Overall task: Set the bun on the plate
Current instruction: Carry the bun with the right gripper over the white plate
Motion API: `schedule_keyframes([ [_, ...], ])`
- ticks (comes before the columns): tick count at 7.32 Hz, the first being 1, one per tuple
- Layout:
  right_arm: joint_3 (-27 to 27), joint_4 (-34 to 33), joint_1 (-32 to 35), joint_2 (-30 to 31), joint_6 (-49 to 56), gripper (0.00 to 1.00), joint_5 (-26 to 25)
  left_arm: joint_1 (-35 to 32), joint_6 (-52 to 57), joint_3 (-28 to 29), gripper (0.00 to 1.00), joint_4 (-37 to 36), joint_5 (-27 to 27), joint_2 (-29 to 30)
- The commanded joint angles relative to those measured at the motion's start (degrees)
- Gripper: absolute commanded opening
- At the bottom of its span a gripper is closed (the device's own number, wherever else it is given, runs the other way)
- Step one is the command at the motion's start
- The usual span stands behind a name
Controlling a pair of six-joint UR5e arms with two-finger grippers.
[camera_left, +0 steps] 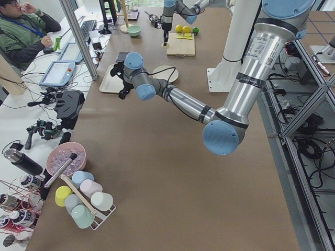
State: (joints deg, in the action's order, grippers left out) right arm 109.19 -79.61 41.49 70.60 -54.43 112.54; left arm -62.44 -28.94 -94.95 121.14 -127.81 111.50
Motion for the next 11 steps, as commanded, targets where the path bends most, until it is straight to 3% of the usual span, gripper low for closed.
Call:
schedule_keyframes([
  [1, -1.5, 0.1, -1.7, -8.3, 0.2, 0.00, -3.6, 0.4, -0.2, -0.2, 0.98, -1.0, -0.7, 0.1],
  [2, -3.1, 2.4, -4.4, -10.4, 0.3, 0.00, -6.3, 0.7, -0.2, -0.1, 0.98, -0.8, -0.6, 0.1],
  [4, -11.3, 18.1, -8.7, -10.8, 0.4, 0.00, -10.3, 0.8, -0.3, 0.3, 0.98, -0.7, -0.2, 0.0],
  [5, -14.2, 21.9, -10.7, -10.9, 0.4, 0.00, -13.0, 0.8, -0.3, 0.4, 0.98, -0.7, -0.1, -0.1],
  [7, -19.3, 23.4, -12.8, -15.5, 0.4, 0.00, -14.5, 0.8, -1.5, 1.9, 0.98, -0.5, -0.1, 0.0],
  [8, -19.8, 23.4, -13.1, -16.3, 0.4, 0.54, -14.5, 0.8, -1.4, 2.3, 0.98, -0.5, -0.1, -0.1],
  [9, -19.7, 23.4, -13.1, -16.2, 0.5, 1.00, -14.4, 0.7, -1.5, 2.9, 0.98, -0.4, -0.1, 0.0],
  [11, -18.2, 23.5, -12.8, -15.6, 3.0, 1.00, -13.8, -0.2, -1.6, 2.9, 0.98, -0.5, -0.1, -0.1],
])
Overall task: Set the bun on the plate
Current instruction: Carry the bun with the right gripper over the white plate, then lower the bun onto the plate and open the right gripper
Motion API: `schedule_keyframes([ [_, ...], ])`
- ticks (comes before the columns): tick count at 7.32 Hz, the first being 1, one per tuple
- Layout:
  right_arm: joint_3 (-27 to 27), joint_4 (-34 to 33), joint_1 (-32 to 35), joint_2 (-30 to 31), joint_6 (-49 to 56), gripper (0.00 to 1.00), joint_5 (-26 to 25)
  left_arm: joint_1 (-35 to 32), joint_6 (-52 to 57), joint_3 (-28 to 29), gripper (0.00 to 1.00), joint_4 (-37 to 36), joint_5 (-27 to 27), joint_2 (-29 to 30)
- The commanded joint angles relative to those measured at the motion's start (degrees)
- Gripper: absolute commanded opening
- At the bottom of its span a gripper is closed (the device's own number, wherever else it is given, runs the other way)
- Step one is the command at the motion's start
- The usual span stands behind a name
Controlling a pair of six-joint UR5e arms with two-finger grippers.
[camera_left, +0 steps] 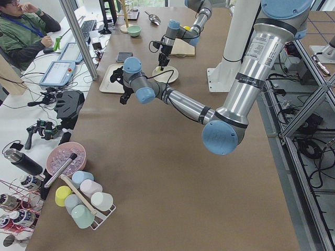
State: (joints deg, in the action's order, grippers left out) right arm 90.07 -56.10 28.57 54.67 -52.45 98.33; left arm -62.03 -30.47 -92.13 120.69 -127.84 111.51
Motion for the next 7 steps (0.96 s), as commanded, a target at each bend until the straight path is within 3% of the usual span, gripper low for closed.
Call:
schedule_keyframes([
  [1, 1.8, -0.1, 0.1, 0.7, 1.0, 1.00, 0.5, -0.9, -0.1, 0.1, 0.98, 0.0, 0.0, -0.1],
  [4, 4.7, -0.7, 1.6, 1.1, 0.4, 1.00, 1.7, -1.3, 0.1, 0.3, 0.98, -0.3, 0.1, -0.1],
  [7, 5.6, -5.1, 16.0, 2.8, 2.6, 1.00, 20.1, -8.2, -0.2, 3.1, 0.98, -1.0, -0.5, -1.0],
])
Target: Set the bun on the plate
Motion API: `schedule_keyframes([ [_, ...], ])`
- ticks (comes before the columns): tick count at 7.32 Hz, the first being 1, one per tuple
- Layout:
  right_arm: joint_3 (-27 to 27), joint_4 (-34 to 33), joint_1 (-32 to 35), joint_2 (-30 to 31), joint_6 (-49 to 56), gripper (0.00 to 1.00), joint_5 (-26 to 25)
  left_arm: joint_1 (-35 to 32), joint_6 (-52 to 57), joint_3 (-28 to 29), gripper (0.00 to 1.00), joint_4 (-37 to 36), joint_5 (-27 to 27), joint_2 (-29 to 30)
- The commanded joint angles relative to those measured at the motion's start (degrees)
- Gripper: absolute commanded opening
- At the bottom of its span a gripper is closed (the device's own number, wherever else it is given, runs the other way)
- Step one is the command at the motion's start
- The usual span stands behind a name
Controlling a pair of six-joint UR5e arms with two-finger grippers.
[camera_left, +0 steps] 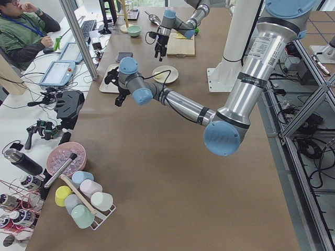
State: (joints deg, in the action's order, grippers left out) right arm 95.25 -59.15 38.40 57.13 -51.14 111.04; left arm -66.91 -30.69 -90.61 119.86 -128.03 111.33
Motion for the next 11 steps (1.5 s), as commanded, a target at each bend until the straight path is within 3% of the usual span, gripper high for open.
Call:
schedule_keyframes([
  [1, 0.5, -3.5, 10.2, 1.3, 4.7, 1.00, 11.1, -6.4, 0.4, 3.1, 0.98, -0.1, -0.4, -2.7],
  [2, 0.6, -6.4, 15.2, 2.6, 8.9, 1.00, 15.3, -9.3, 0.0, 3.5, 0.98, -0.4, -1.1, -4.5],
  [3, 0.2, -8.9, 19.5, 4.5, 14.3, 1.00, 17.3, -12.8, 0.2, 4.3, 0.98, -6.2, -2.8, -4.5],
  [5, -0.4, -15.2, 24.9, 7.7, 18.8, 1.00, 16.8, -18.1, 0.7, 6.3, 0.98, -14.1, -2.8, -4.2],
  [8, -3.8, -16.2, 32.9, 15.2, 26.3, 1.00, 17.3, -20.5, 0.7, 13.0, 0.98, -15.9, -2.8, -3.7],
  [11, -9.8, -16.2, 38.9, 17.2, 26.7, 1.00, 17.5, -21.8, 0.6, 13.1, 0.98, -17.2, -2.8, -4.2],
])
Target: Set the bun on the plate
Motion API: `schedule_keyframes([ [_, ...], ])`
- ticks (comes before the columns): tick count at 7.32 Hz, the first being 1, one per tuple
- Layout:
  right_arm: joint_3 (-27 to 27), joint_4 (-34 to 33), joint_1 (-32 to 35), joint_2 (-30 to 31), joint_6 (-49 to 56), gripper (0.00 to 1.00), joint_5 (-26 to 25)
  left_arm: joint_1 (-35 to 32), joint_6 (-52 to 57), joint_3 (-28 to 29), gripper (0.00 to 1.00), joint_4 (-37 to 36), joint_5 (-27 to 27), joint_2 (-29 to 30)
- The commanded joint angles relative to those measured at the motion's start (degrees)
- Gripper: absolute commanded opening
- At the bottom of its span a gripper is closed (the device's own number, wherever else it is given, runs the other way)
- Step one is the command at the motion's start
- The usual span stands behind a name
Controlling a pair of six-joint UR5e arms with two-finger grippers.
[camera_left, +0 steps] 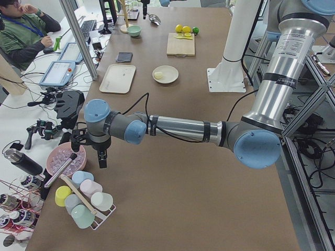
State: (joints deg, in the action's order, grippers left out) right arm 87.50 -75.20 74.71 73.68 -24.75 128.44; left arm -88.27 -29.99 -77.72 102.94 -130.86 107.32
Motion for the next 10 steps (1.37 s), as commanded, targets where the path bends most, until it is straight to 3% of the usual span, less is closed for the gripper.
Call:
schedule_keyframes([
  [1, -2.4, -1.1, 5.0, 1.9, 2.1, 1.00, 0.1, -0.7, -0.1, 0.6, 0.98, -0.6, 0.1, -0.1],
  [6, -4.5, -1.3, 8.3, 3.1, 5.5, 1.00, 0.0, -2.5, 0.1, 1.2, 0.98, -5.0, -0.3, 1.0],
  [7, -4.4, -1.2, 8.3, 3.1, 5.5, 1.00, 0.0, -2.3, 2.0, 1.0, 0.98, -5.0, -0.3, 1.0],
  [8, -4.4, -1.2, 8.3, 3.2, 5.4, 1.00, 0.0, -2.3, 12.7, 1.4, 0.98, -5.1, -0.1, 1.0],
  [10, -4.4, -1.2, 8.3, 3.6, 5.4, 1.00, 0.7, -2.3, 15.6, 1.8, 0.98, -5.1, -0.1, 0.8],
])
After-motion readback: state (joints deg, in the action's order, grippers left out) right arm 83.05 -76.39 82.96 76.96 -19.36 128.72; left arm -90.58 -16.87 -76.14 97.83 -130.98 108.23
